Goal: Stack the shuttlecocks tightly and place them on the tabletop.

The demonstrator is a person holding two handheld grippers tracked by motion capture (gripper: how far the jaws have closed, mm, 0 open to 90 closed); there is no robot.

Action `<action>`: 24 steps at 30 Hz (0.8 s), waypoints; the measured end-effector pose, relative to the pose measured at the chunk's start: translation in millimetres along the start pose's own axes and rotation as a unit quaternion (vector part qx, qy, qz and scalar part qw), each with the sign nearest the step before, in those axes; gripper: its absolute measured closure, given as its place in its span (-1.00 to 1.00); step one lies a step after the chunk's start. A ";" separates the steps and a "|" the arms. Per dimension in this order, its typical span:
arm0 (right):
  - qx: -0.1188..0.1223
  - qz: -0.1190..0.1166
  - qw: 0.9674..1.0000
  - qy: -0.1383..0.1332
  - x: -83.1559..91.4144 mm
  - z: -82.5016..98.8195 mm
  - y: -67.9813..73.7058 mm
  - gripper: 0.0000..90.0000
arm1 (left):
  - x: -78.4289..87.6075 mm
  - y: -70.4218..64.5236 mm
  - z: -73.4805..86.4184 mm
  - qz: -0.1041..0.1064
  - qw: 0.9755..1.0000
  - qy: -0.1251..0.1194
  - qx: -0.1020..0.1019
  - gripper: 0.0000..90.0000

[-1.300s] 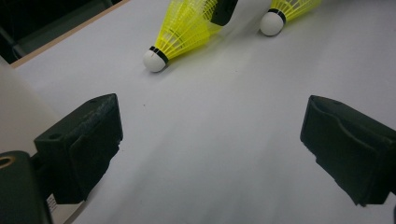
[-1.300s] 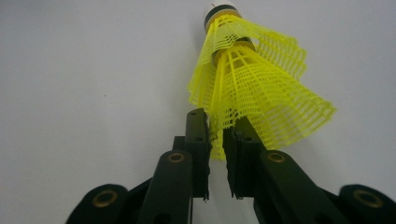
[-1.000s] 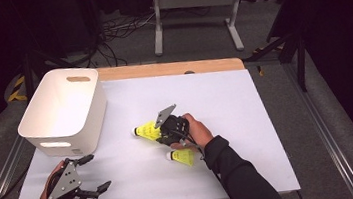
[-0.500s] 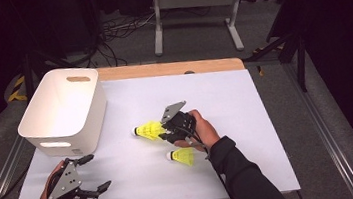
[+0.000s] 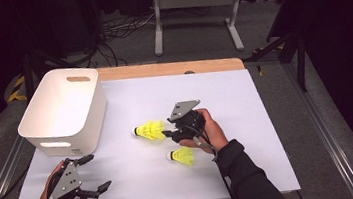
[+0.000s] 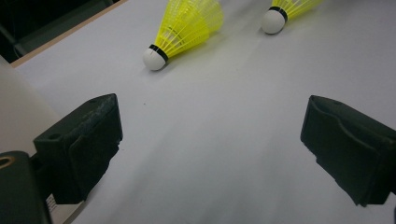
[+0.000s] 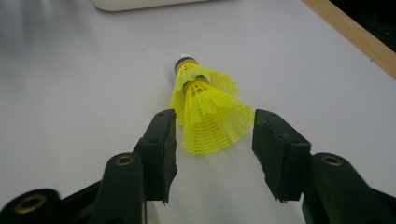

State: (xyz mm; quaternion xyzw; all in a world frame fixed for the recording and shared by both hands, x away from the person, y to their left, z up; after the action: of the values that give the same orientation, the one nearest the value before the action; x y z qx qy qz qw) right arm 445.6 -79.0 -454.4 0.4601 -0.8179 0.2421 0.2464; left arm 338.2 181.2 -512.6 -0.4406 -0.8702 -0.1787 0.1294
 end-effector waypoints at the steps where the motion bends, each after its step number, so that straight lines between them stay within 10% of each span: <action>1: 0.000 0.000 1.000 0.000 0.0 0.0 0.0 0.10 | 0.0 0.0 0.0 0.000 1.000 0.000 0.000 -0.86; 24: -0.003 0.048 0.998 -0.035 41.7 16.1 12.3 -0.38 | 0.1 0.5 0.9 -0.001 1.000 0.004 -0.004 -0.87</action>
State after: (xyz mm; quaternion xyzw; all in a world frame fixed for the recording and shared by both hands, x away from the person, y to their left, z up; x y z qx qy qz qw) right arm 413.1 -109.8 -442.6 0.4279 -0.8479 0.2346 0.2071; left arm 338.5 181.9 -513.3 -0.4394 -0.8694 -0.1844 0.1309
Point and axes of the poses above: each handheld gripper's, and its own axes: x roughly backward along the jaws, z roughly out of its underside, y roughly to its left, the point moved 8 cm from there along -x, roughly forward along the jaws, and after that the axes turned 3 degrees about -y, right-handed, at the moved point
